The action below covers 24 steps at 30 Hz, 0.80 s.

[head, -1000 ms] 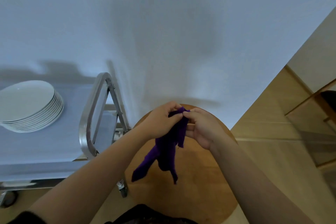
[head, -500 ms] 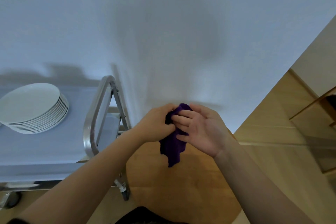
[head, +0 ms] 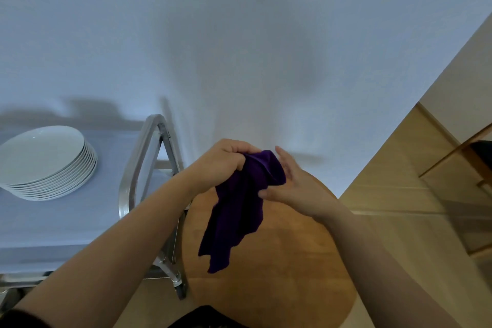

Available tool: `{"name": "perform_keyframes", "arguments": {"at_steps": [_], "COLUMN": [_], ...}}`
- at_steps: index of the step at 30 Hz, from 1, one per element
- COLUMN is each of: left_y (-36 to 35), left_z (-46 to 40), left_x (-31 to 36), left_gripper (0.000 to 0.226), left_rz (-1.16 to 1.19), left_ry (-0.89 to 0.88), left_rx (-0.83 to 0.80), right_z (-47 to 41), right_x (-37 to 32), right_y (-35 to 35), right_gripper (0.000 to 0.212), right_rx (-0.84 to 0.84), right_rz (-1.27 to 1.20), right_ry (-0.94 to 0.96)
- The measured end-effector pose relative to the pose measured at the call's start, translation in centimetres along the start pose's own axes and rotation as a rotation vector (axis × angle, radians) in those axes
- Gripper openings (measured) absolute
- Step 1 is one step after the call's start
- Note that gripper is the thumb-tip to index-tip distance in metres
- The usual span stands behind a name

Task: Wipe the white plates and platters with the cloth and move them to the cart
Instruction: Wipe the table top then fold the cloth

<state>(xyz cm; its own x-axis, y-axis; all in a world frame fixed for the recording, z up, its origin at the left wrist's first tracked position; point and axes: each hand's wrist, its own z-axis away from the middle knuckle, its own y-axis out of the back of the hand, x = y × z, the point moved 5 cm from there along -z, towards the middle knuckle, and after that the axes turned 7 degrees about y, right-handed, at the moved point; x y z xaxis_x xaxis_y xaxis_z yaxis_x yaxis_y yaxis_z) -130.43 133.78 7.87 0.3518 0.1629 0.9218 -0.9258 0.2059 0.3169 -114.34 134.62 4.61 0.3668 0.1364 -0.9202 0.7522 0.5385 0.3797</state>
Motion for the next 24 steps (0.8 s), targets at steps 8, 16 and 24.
{"name": "perform_keyframes", "arguments": {"at_steps": [8,16,24], "left_y": [1.1,1.3,1.1], "left_z": [0.2,-0.3,0.2], "left_x": [-2.3,-4.9,-2.9], "left_gripper": [0.044,0.035,0.034], "left_rz": [-0.504,-0.640,-0.367], "left_ry": [0.109,0.158,0.155], "left_rx": [-0.101,-0.037,-0.044], "right_z": [-0.4,-0.9,-0.6], "right_x": [-0.4,-0.8,-1.9], "right_y": [1.1,1.8,3.6], "right_gripper": [0.009,0.007,0.022], "right_rx": [-0.056,-0.004,0.076], "right_rz": [0.180,0.285,0.117], "right_ry": [0.121,0.111,0.160]}}
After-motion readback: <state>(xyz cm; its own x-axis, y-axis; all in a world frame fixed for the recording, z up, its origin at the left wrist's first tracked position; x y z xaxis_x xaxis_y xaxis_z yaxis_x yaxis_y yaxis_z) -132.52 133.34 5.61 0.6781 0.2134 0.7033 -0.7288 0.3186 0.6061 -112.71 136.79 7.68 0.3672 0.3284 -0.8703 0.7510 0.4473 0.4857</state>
